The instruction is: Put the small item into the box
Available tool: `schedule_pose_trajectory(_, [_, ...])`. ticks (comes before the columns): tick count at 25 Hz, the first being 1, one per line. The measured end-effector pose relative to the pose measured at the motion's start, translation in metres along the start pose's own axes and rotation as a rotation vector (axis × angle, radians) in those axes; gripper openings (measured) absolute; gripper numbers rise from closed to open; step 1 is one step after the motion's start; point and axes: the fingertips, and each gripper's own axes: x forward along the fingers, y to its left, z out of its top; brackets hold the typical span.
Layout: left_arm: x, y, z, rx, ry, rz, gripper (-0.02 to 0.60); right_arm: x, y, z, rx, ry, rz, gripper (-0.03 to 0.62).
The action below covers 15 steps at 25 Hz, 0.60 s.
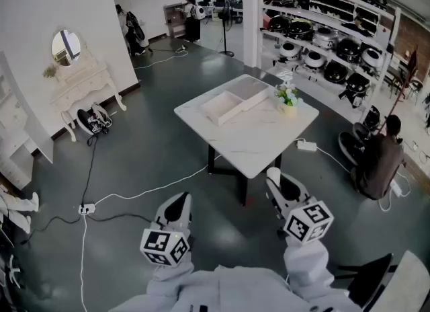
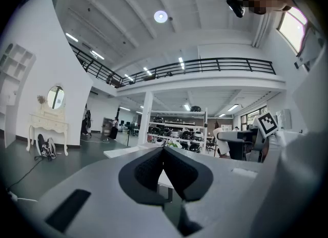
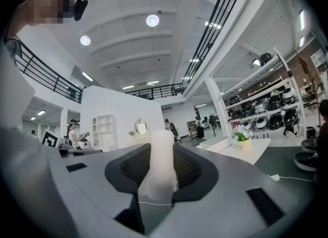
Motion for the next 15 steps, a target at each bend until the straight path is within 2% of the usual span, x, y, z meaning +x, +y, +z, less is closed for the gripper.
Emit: schedule_pose_trajectory(15, [0.010, -0.009, 0.002, -0.006, -0.004, 0.020, -0.002, -0.003, -0.018, 0.006, -0.007, -0.009, -0.003, 0.118])
